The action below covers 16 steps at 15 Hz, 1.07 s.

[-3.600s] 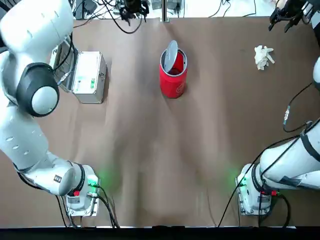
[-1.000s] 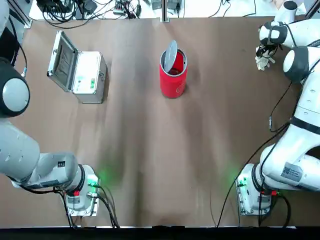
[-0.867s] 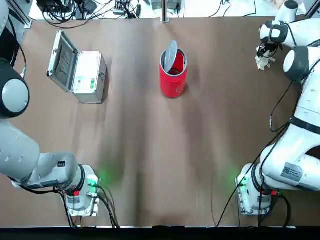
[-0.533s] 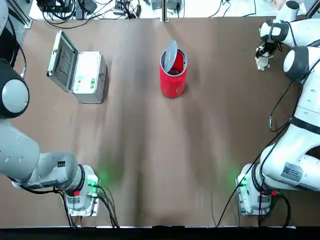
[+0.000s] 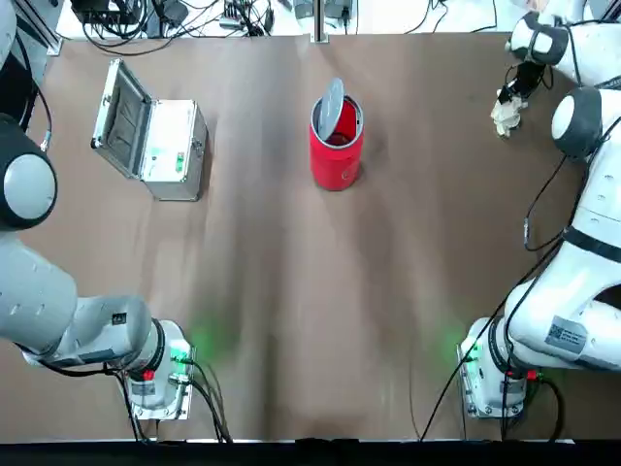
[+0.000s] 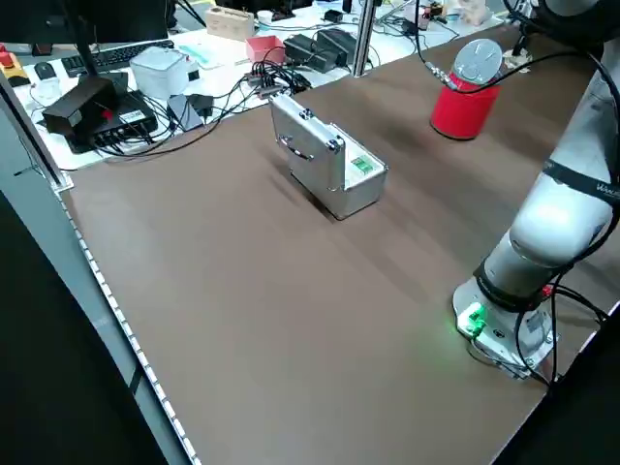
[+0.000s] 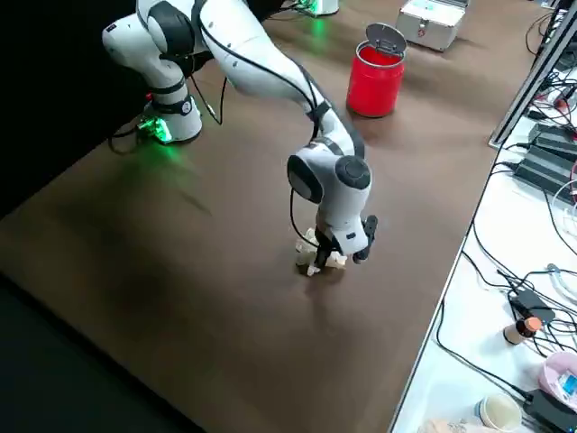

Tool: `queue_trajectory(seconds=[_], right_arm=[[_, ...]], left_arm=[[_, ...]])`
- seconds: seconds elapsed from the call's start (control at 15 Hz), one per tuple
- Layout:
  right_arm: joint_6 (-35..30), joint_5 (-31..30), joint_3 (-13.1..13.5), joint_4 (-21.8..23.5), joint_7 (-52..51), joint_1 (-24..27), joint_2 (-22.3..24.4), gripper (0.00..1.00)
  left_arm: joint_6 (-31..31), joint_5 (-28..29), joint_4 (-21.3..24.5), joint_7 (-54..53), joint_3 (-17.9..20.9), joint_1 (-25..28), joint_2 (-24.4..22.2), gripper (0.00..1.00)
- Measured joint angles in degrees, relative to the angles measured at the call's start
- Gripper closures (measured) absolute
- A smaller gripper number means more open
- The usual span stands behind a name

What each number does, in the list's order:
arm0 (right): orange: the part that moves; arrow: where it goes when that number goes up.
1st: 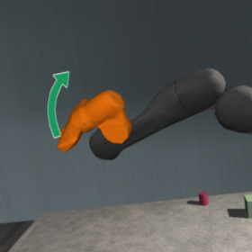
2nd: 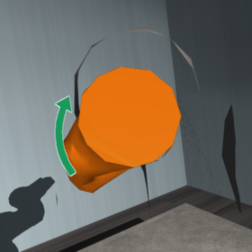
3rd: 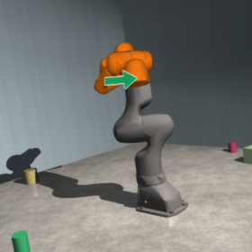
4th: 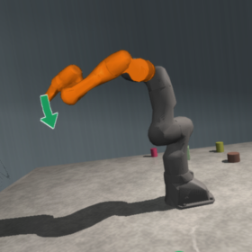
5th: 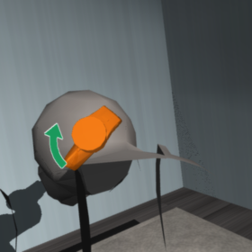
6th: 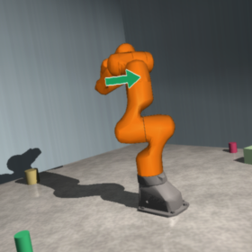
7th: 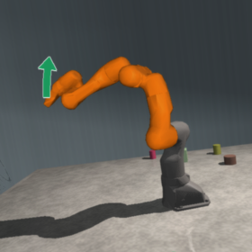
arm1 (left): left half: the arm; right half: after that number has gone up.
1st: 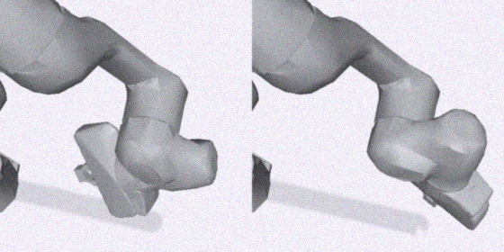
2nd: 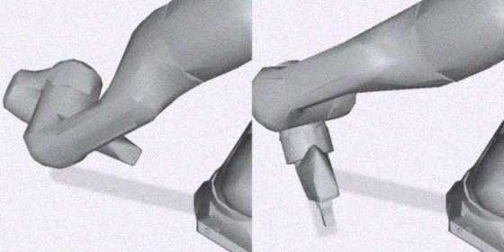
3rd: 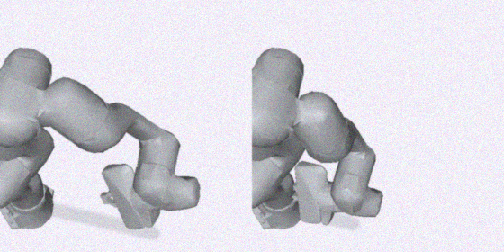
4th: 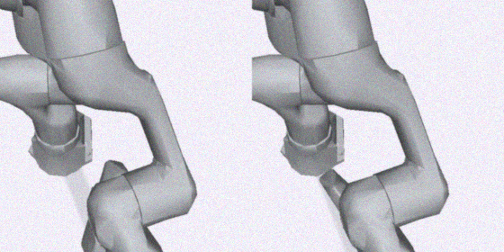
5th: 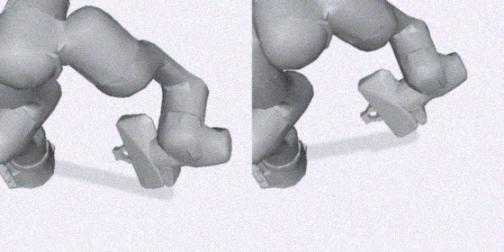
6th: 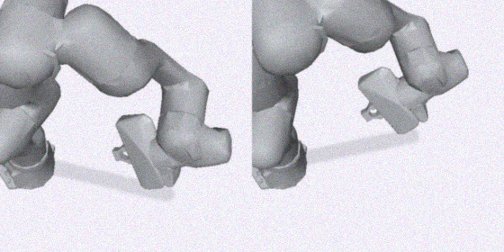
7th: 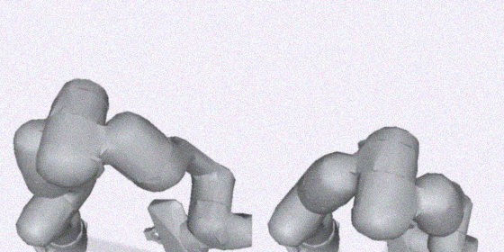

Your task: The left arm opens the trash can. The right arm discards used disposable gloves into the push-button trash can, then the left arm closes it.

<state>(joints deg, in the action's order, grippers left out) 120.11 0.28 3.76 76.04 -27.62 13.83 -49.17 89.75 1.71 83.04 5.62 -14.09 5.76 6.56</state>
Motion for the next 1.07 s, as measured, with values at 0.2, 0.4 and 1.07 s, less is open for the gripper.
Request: queue_trajectory(seconds=[0.2,0.4,1.07], right_arm=[[-4.2,0.1,-0.3,-1.1,0.0,-0.2,2.1,1.00],[-8.3,0.1,-0.4,-1.5,0.1,-0.2,4.8,1.00],[-31.2,5.8,-1.2,-2.0,21.9,-13.7,20.9,1.00]], left_arm=[[0.0,0.0,0.0,0.0,0.0,-0.1,0.0,0.00],[0.0,0.0,0.1,0.0,0.0,-0.3,0.0,0.00],[0.0,0.0,0.1,0.3,0.0,-0.1,0.0,0.00]])
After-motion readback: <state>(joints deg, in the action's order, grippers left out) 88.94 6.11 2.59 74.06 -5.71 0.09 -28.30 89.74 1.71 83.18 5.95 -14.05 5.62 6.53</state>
